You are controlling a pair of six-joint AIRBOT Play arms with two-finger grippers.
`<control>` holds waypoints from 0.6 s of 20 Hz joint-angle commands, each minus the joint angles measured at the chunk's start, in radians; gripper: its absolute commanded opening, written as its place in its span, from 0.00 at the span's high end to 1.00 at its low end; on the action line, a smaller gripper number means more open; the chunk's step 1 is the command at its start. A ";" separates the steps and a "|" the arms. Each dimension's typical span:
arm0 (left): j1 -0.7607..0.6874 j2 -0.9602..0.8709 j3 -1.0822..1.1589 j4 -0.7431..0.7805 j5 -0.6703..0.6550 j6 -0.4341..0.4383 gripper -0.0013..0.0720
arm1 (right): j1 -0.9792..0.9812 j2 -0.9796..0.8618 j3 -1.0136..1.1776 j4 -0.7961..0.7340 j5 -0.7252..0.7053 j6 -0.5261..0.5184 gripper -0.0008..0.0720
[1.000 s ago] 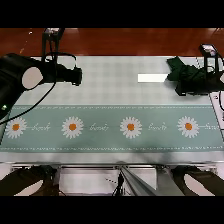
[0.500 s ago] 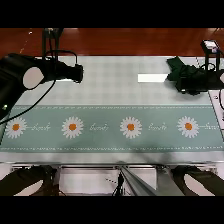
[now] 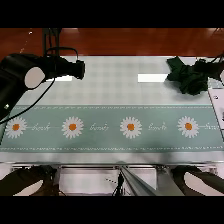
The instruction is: Fold the shirts.
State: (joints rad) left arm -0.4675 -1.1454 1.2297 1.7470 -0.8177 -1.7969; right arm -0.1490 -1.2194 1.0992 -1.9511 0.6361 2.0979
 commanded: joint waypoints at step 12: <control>-0.001 -0.004 -0.001 0.000 0.005 0.000 0.00 | -0.190 -0.401 0.001 0.386 -0.403 0.071 0.16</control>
State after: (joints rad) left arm -0.4683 -1.1484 1.2293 1.7466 -0.8120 -1.7969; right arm -0.3370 -1.5520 1.0996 -1.6547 0.3367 2.1658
